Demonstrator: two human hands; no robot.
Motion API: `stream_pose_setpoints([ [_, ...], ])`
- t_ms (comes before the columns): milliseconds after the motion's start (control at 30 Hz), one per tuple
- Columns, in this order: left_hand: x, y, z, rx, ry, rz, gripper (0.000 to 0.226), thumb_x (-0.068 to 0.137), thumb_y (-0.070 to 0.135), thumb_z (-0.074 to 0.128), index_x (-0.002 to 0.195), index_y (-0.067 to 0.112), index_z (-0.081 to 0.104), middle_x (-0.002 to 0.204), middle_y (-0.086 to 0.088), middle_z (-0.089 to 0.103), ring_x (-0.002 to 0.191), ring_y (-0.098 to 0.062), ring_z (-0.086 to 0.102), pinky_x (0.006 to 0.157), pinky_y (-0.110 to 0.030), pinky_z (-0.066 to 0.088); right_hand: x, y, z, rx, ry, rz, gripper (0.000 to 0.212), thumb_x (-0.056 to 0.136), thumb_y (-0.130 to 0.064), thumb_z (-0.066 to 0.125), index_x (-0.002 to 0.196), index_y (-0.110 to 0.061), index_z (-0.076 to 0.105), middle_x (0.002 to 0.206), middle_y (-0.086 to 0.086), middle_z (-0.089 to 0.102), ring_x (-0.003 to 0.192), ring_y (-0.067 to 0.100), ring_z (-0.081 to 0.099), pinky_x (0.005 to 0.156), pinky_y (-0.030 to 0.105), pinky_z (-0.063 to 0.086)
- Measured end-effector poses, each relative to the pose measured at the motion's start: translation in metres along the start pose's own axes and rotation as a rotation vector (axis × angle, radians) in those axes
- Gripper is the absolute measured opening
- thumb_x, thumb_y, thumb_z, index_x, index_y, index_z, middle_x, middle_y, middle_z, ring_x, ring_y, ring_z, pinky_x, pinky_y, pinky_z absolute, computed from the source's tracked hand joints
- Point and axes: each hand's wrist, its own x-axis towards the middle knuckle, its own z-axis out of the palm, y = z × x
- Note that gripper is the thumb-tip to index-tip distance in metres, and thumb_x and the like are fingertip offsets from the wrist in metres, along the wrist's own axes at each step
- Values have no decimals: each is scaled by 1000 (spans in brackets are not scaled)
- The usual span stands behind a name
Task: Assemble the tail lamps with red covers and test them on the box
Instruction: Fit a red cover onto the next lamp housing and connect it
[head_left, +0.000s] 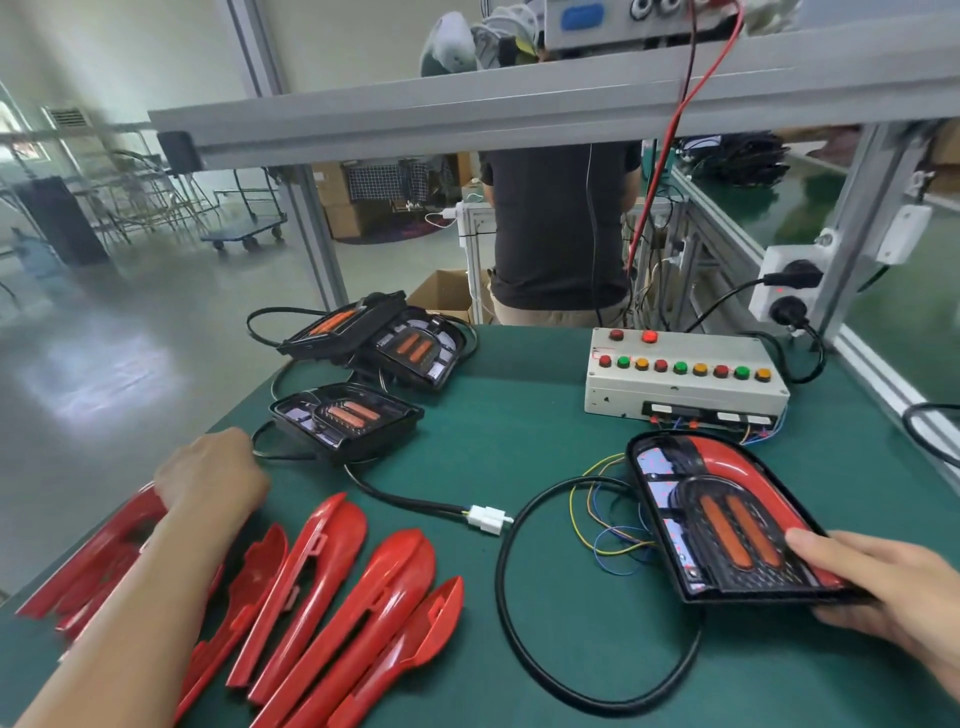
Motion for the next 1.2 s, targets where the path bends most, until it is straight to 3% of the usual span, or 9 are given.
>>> stream_pose_setpoints([
  [133,-5,4,-3,88,-16,-1,22,77,8,59,96,15,66,93,-8,65,92,-29,64,66,-29,42,-4,-4,4,-10,7,-18,77,28,-72,83,90,-27,79,89,3,77,70,8,71,55,19,55],
  [267,-9,6,-9,49,-20,12,17,75,7,59,90,12,66,83,-10,62,83,-31,62,65,-29,44,-10,-12,10,-31,-10,-47,48,49,-57,83,90,-32,78,93,1,77,75,9,72,59,21,55],
  [467,-14,20,-55,-542,285,182,15,66,12,66,75,21,73,64,-2,62,66,-26,53,56,-25,38,-10,-17,17,-33,1,-87,36,61,-50,70,89,-30,78,92,2,77,77,9,71,68,28,52],
  [600,-31,50,-94,-1230,194,312,15,68,15,66,75,28,70,52,16,62,62,-15,55,67,-28,45,-11,-19,19,-46,22,-64,32,72,-43,68,91,-20,79,94,2,77,90,17,70,72,30,52],
  [667,-47,70,-111,-1519,141,376,23,76,3,65,77,26,68,46,15,58,48,-3,48,53,-16,42,-10,-19,19,-50,35,-51,30,78,-39,67,93,-14,78,94,3,77,89,18,69,70,28,51],
  [767,-69,102,-130,-1761,-38,429,24,85,-5,57,83,17,66,46,12,56,39,0,41,42,-12,35,-9,-20,18,-78,44,-39,28,86,-37,65,95,-12,76,93,1,77,87,16,68,68,27,51],
  [900,-87,151,-131,-2084,-629,362,19,94,-1,41,92,6,59,47,7,49,38,-2,35,40,-12,28,-8,-20,19,-146,87,-65,24,89,-36,62,93,-17,76,88,-5,77,78,8,68,63,22,50],
  [1000,-102,188,-115,-2144,-991,247,23,96,2,39,80,6,56,45,6,39,35,-1,32,38,-11,24,-7,-22,19,-246,114,-97,21,90,-36,62,90,-20,76,87,-7,76,85,13,69,69,25,51],
  [1200,-112,225,-81,-2133,-1303,12,21,95,4,42,77,4,52,56,2,31,38,-5,29,37,-13,25,-19,-39,27,-677,392,-353,34,89,-51,53,114,-30,62,114,-13,59,112,11,54,91,29,40],
])
